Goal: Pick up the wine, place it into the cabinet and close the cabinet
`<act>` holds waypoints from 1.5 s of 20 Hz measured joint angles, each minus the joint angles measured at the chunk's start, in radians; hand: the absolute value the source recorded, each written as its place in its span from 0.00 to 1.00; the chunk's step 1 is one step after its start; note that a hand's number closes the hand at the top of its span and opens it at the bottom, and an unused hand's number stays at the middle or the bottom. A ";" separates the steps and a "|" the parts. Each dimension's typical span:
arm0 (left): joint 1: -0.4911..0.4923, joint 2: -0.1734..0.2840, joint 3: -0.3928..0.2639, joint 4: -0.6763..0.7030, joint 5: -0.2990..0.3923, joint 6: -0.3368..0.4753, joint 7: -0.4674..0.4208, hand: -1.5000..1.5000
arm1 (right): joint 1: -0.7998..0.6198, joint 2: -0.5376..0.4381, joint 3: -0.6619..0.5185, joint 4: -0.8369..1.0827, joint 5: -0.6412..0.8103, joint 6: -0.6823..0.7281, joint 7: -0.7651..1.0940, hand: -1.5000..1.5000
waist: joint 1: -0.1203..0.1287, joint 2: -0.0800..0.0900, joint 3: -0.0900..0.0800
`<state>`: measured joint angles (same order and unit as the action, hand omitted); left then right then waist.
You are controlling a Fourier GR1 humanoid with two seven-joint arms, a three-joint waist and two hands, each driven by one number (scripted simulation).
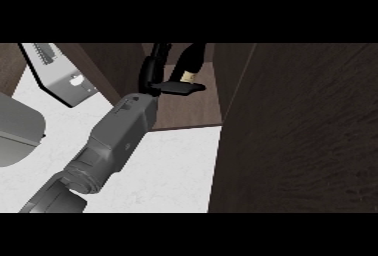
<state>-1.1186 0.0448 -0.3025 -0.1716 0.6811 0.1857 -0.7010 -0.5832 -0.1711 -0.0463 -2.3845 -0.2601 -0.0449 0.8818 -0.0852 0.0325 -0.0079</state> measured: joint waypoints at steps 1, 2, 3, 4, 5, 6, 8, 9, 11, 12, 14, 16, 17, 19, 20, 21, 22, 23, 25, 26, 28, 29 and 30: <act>-0.002 -0.005 0.008 -0.006 0.006 -0.022 -0.002 0.00 | 0.004 -0.003 -0.003 -0.001 0.001 -0.006 0.006 0.00 | 0.007 -0.004 0.000; -0.004 -0.010 0.016 -0.012 0.012 -0.044 0.001 0.00 | 0.010 -0.008 -0.009 -0.002 0.002 -0.006 0.010 0.00 | 0.014 -0.007 0.001; -0.004 -0.015 0.019 -0.022 0.014 -0.065 0.008 0.00 | 0.014 -0.008 -0.004 -0.001 0.004 -0.009 0.011 0.00 | 0.023 -0.010 0.002; -0.001 -0.019 0.020 -0.031 0.013 -0.081 0.007 0.00 | 0.014 -0.017 -0.010 -0.003 0.004 -0.010 0.020 0.00 | 0.029 -0.013 0.002; -0.002 -0.022 0.024 -0.035 0.013 -0.093 0.015 0.00 | 0.016 -0.021 -0.012 -0.004 0.006 -0.013 0.023 0.00 | 0.034 -0.015 0.003; 0.001 -0.025 0.022 -0.049 0.009 -0.101 0.023 0.00 | 0.012 -0.025 -0.012 -0.003 0.007 -0.017 0.030 0.00 | 0.043 -0.018 0.003; 0.006 -0.029 0.020 -0.081 0.004 -0.104 0.044 0.00 | 0.021 -0.027 -0.004 -0.009 0.013 -0.028 0.037 0.00 | 0.056 -0.025 0.004; 0.016 -0.030 0.013 -0.103 -0.003 -0.104 0.051 0.00 | 0.017 -0.031 -0.007 -0.008 0.015 -0.031 0.039 0.00 | 0.064 -0.028 0.004; 0.035 -0.030 0.001 -0.161 -0.019 -0.081 0.064 0.00 | 0.015 -0.041 -0.021 -0.008 0.016 -0.036 0.044 0.00 | 0.078 -0.035 0.006; 0.047 -0.029 -0.008 -0.197 -0.027 -0.070 0.078 0.00 | 0.017 -0.044 -0.027 -0.002 0.017 -0.033 0.038 0.00 | 0.085 -0.037 0.006; 0.063 -0.027 -0.020 -0.275 -0.038 -0.050 0.116 0.00 | 0.025 -0.043 -0.016 -0.003 0.023 -0.035 0.037 0.00 | 0.094 -0.041 0.007; 0.101 -0.032 -0.050 -0.363 -0.049 -0.027 0.148 0.00 | 0.017 -0.051 -0.021 -0.005 0.024 -0.040 0.046 0.00 | 0.098 -0.044 0.007; 0.114 -0.035 -0.067 -0.410 -0.055 -0.010 0.167 0.00 | 0.018 -0.052 -0.018 -0.008 0.025 -0.043 0.049 0.00 | 0.100 -0.046 0.007; 0.152 -0.033 -0.095 -0.512 -0.073 0.022 0.206 0.00 | 0.020 -0.054 -0.014 -0.010 0.029 -0.046 0.048 0.00 | 0.105 -0.047 0.008; 0.172 -0.035 -0.117 -0.564 -0.074 0.050 0.231 0.00 | 0.018 -0.057 -0.010 -0.011 0.030 -0.049 0.052 0.00 | 0.105 -0.048 0.008; 0.197 -0.037 -0.141 -0.620 -0.073 0.080 0.248 0.00 | 0.017 -0.055 -0.003 -0.012 0.032 -0.052 0.052 0.00 | 0.104 -0.049 0.008; 0.226 -0.039 -0.159 -0.671 -0.077 0.103 0.267 0.00 | 0.006 -0.060 -0.004 -0.011 0.032 -0.055 0.058 0.00 | 0.104 -0.048 0.008; 0.245 -0.040 -0.187 -0.723 -0.068 0.138 0.289 0.00 | -0.006 -0.056 0.007 -0.010 0.037 -0.063 0.062 0.00 | 0.101 -0.048 0.008; 0.294 -0.037 -0.220 -0.822 -0.079 0.198 0.325 0.00 | -0.003 -0.055 0.014 -0.015 0.043 -0.072 0.064 0.00 | 0.100 -0.046 0.008; 0.326 -0.031 -0.243 -0.873 -0.084 0.237 0.335 0.00 | -0.001 -0.053 0.024 -0.016 0.045 -0.073 0.062 0.00 | 0.100 -0.046 0.008; 0.384 -0.021 -0.286 -0.970 -0.096 0.312 0.357 0.00 | -0.013 -0.061 0.022 -0.016 0.047 -0.077 0.069 0.00 | 0.100 -0.044 0.008; 0.406 -0.017 -0.310 -1.015 -0.098 0.350 0.371 0.00 | -0.019 -0.065 0.019 -0.015 0.047 -0.077 0.070 0.00 | 0.099 -0.043 0.008; 0.440 -0.016 -0.331 -1.058 -0.105 0.379 0.378 0.00 | -0.026 -0.066 0.024 -0.015 0.049 -0.079 0.071 0.00 | 0.099 -0.042 0.009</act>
<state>-0.6790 0.0285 -0.6332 -1.2293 0.5764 0.5646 -0.3232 -0.6092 -0.2371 -0.0226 -2.3992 -0.2109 -0.1239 0.9528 0.0140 -0.0098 0.0009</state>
